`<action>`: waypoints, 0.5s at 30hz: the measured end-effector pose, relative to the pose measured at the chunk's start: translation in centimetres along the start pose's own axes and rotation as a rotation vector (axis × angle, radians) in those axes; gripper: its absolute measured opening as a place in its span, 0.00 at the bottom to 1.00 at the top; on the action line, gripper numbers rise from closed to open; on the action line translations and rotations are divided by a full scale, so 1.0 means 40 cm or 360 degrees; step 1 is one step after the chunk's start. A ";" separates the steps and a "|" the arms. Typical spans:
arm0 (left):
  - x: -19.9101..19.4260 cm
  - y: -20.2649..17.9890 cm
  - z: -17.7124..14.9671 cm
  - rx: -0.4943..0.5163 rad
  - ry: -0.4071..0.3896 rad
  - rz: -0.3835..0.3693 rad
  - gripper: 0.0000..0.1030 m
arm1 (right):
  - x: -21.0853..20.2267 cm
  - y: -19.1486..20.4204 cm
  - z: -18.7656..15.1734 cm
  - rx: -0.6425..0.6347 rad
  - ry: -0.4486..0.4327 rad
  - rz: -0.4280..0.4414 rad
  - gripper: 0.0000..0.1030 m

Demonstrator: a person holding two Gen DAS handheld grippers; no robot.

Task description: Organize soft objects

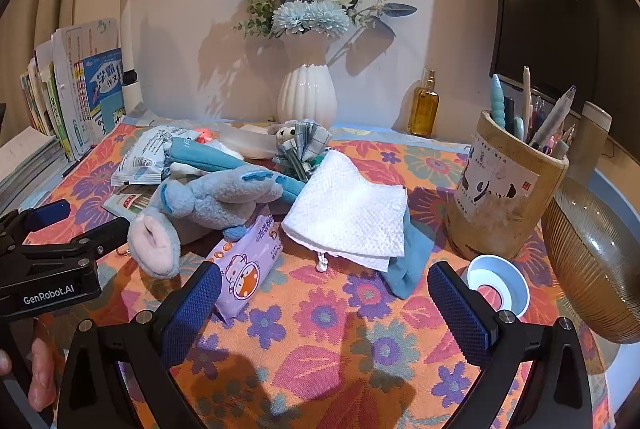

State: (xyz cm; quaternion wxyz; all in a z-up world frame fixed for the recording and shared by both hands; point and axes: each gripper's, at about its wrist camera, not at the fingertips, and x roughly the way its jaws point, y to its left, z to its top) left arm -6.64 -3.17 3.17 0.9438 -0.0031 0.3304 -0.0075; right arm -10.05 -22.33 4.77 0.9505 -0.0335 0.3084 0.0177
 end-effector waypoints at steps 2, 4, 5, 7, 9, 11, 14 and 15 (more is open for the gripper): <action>0.001 0.003 -0.001 -0.0011 0.0006 -0.0011 0.99 | 0.002 -0.002 0.001 0.0005 0.0005 -0.0005 1.00; -0.001 0.011 0.001 -0.0013 0.0001 -0.0016 0.99 | 0.003 -0.004 0.000 0.0011 0.0009 0.0016 1.00; -0.003 0.011 -0.001 -0.0015 -0.0001 -0.0016 0.99 | 0.004 -0.005 -0.001 0.0015 0.0013 0.0037 1.00; -0.003 0.012 0.001 -0.0014 0.0001 -0.0017 0.99 | 0.004 -0.006 -0.001 0.0023 0.0015 0.0023 1.00; -0.003 0.013 0.001 -0.0014 0.0004 -0.0019 0.99 | 0.005 -0.005 -0.001 0.0026 0.0017 0.0020 1.00; -0.002 0.015 0.002 -0.0016 0.0008 -0.0023 0.99 | 0.005 -0.005 -0.001 0.0025 0.0019 0.0020 1.00; -0.002 0.018 0.003 -0.0022 0.0011 -0.0029 0.99 | 0.005 -0.006 -0.001 0.0022 0.0019 0.0012 1.00; 0.000 0.019 0.005 -0.0023 0.0013 -0.0030 0.99 | 0.006 -0.006 -0.001 0.0021 0.0020 0.0010 1.00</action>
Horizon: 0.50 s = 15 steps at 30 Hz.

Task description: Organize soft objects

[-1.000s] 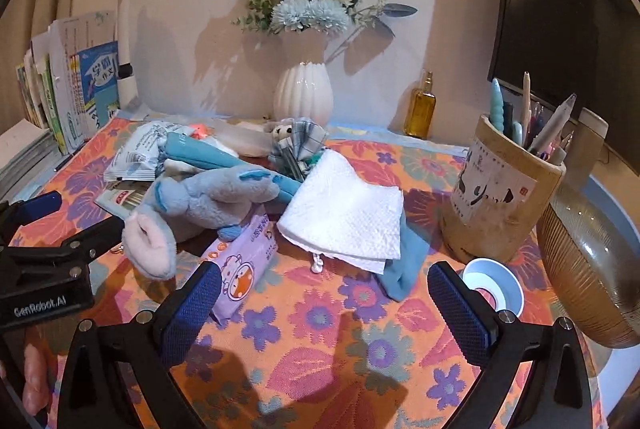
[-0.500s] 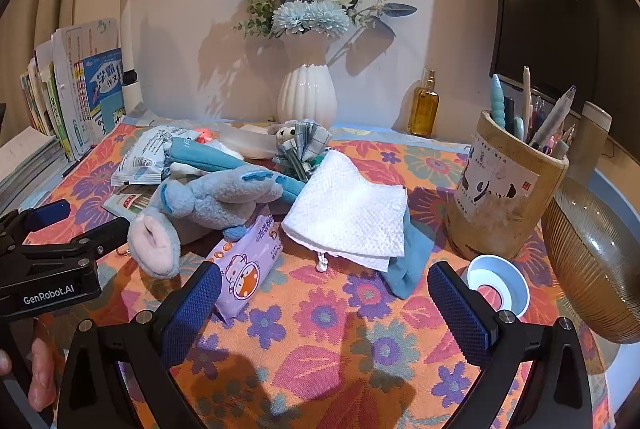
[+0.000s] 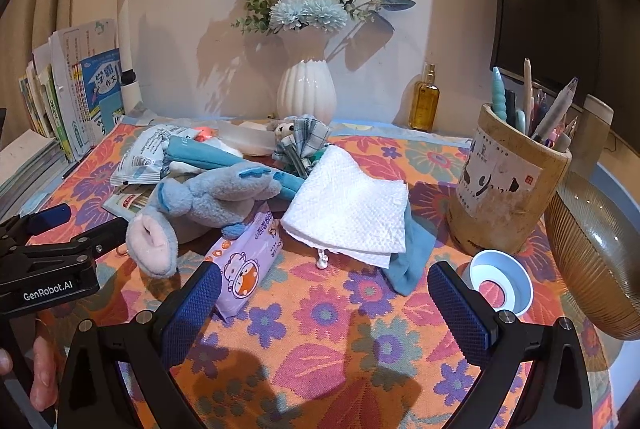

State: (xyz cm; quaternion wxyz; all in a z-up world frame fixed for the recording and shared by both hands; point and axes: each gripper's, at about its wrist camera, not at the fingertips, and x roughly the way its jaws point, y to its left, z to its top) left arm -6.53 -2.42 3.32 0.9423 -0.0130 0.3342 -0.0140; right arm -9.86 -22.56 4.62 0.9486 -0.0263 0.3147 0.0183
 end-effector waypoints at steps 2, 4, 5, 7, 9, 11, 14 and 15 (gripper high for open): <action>0.001 0.001 0.000 -0.0003 0.0003 -0.0004 0.99 | 0.001 0.001 0.000 -0.0004 0.0003 -0.0003 1.00; 0.001 0.001 0.000 -0.0004 0.0004 -0.0007 0.99 | 0.003 0.003 0.000 -0.0009 0.0010 -0.0004 1.00; 0.001 0.002 0.000 -0.0005 0.0005 -0.0008 0.99 | 0.004 0.004 0.000 -0.0010 0.0012 -0.0007 1.00; 0.002 0.003 0.001 -0.0006 0.0007 -0.0011 0.99 | 0.006 0.003 0.001 -0.0003 0.0015 -0.0005 1.00; 0.002 0.003 0.002 -0.0008 0.0008 -0.0012 0.99 | 0.013 -0.005 0.003 0.0020 0.0033 0.0005 1.00; 0.003 0.004 0.002 -0.0008 0.0009 -0.0012 0.99 | 0.017 -0.017 0.004 0.0054 0.0046 0.0020 1.00; 0.002 0.004 0.002 -0.0008 0.0009 -0.0013 0.99 | 0.017 -0.020 0.003 0.0069 0.0050 0.0022 1.00; 0.003 0.004 0.002 -0.0007 0.0010 -0.0013 0.99 | 0.016 -0.017 0.003 0.0058 0.0048 0.0016 1.00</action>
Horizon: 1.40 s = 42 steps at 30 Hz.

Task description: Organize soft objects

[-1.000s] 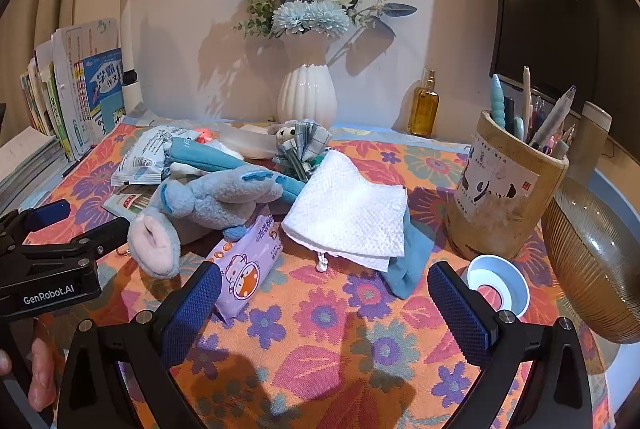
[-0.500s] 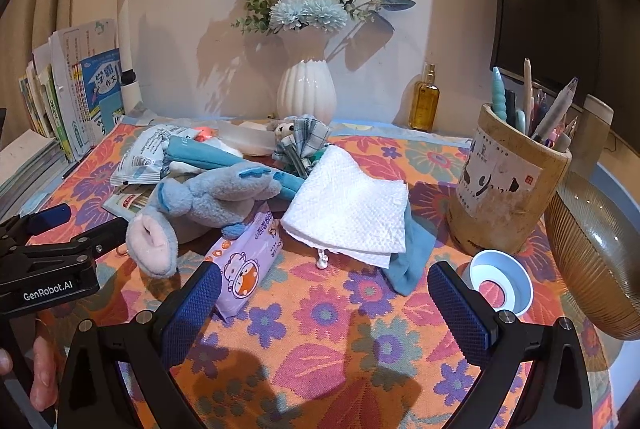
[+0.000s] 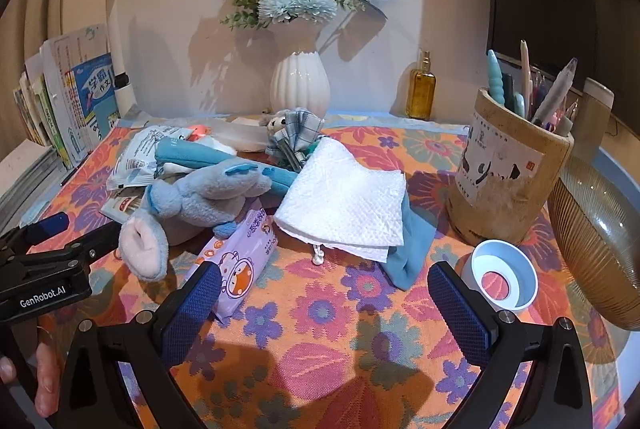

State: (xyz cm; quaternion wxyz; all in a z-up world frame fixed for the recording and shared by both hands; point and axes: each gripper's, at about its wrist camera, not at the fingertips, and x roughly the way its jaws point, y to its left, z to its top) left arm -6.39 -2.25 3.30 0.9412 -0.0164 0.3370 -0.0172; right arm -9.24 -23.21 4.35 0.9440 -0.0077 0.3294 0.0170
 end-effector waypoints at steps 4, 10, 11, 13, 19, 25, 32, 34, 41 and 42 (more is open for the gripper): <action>0.000 0.000 0.000 0.0000 0.0000 0.0000 0.99 | -0.004 0.016 -0.002 -0.0051 -0.0011 -0.0027 1.00; 0.000 0.001 0.000 0.0001 0.0000 -0.0001 0.99 | -0.001 0.012 0.000 -0.0035 -0.0003 -0.0021 1.00; 0.000 0.001 0.000 0.0001 0.0000 -0.0001 0.99 | -0.001 0.012 0.000 -0.0034 -0.0002 -0.0020 1.00; 0.000 0.001 0.000 0.0000 0.0001 -0.0001 0.99 | -0.001 0.012 0.000 -0.0040 -0.0002 -0.0022 1.00; 0.000 0.002 0.001 0.0001 0.0001 -0.0003 0.99 | 0.000 0.013 -0.001 -0.0043 -0.0002 -0.0025 1.00; 0.000 0.003 0.001 0.0001 0.0002 -0.0004 0.99 | 0.005 0.010 0.002 -0.0030 0.0012 -0.0042 1.00; 0.001 0.002 0.000 0.0001 0.0005 0.0008 0.99 | 0.007 0.003 0.003 -0.0008 0.0014 -0.0082 1.00; 0.002 0.002 -0.002 0.0001 0.0003 0.0009 0.99 | 0.009 -0.008 0.004 0.0027 0.0023 -0.0129 1.00; -0.012 0.010 -0.002 -0.0016 -0.0032 -0.0001 0.99 | -0.036 -0.122 -0.021 0.0288 0.0069 -0.0174 1.00; -0.016 0.009 -0.003 -0.0015 -0.0044 -0.0005 0.99 | -0.039 -0.142 -0.027 0.0310 0.0094 -0.0204 1.00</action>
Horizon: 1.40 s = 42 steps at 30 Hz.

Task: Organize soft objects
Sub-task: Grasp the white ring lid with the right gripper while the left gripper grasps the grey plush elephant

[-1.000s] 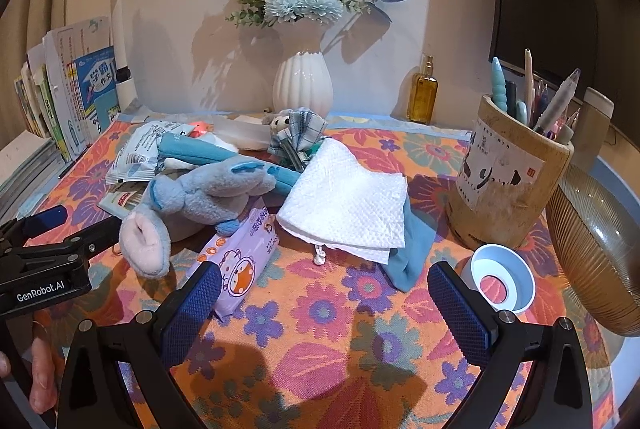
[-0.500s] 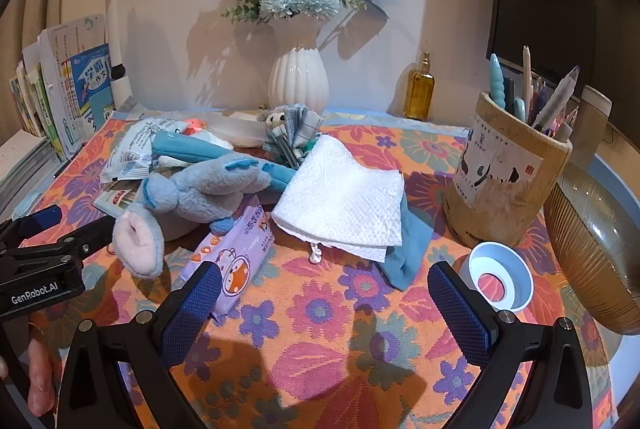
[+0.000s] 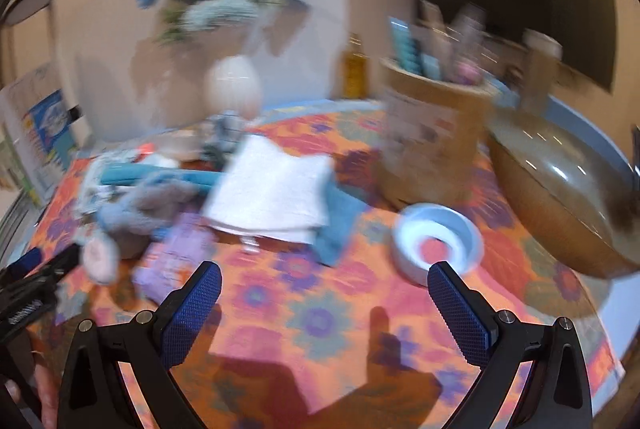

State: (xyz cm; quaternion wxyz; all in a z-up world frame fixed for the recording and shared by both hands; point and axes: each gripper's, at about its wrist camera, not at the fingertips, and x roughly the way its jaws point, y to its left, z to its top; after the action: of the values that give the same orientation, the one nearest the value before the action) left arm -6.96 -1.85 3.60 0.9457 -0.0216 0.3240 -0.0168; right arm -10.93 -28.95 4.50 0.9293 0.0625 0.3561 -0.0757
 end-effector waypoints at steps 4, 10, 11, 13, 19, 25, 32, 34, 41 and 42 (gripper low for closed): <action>-0.014 -0.003 0.001 0.0014 -0.0040 -0.0012 0.99 | 0.013 -0.096 -0.011 0.0084 0.0097 -0.0126 1.00; -0.011 -0.007 0.003 0.0030 -0.0033 -0.0019 0.99 | 0.038 -0.176 0.007 0.0189 0.0209 -0.0165 1.00; -0.009 -0.007 0.003 0.0026 -0.0023 -0.0020 0.99 | 0.047 -0.175 0.017 0.0174 0.0241 -0.0190 1.00; -0.005 0.001 0.004 0.0008 0.0003 -0.0043 0.99 | 0.061 -0.165 0.028 0.0142 0.0262 -0.0201 1.00; -0.013 0.003 0.014 0.0002 0.0063 -0.0251 0.99 | 0.107 -0.145 0.043 0.0076 0.0318 -0.0221 1.00; 0.018 -0.019 0.048 -0.0107 0.0197 -0.0480 0.99 | 0.143 -0.149 0.042 0.0092 0.0363 -0.0226 0.98; 0.110 -0.002 0.092 -0.0327 0.0371 -0.0610 0.98 | 0.157 -0.130 0.044 0.0030 0.0385 -0.0196 0.85; 0.121 -0.015 0.092 -0.0328 0.0385 -0.0624 0.98 | 0.163 -0.129 0.047 0.0029 0.0386 -0.0186 0.84; 0.121 -0.077 0.100 -0.0202 0.0376 -0.0687 0.65 | 0.159 -0.130 0.049 0.0052 0.0352 -0.0173 0.63; 0.115 -0.080 0.101 -0.0185 0.0366 -0.0666 0.58 | 0.156 -0.132 0.047 0.0058 0.0347 -0.0174 0.62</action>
State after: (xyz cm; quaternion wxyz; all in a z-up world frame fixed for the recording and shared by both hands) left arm -0.88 -5.12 4.14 0.8756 -0.1405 0.4184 -0.1961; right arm -6.08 -35.04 1.37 0.8782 0.0678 0.4566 -0.1256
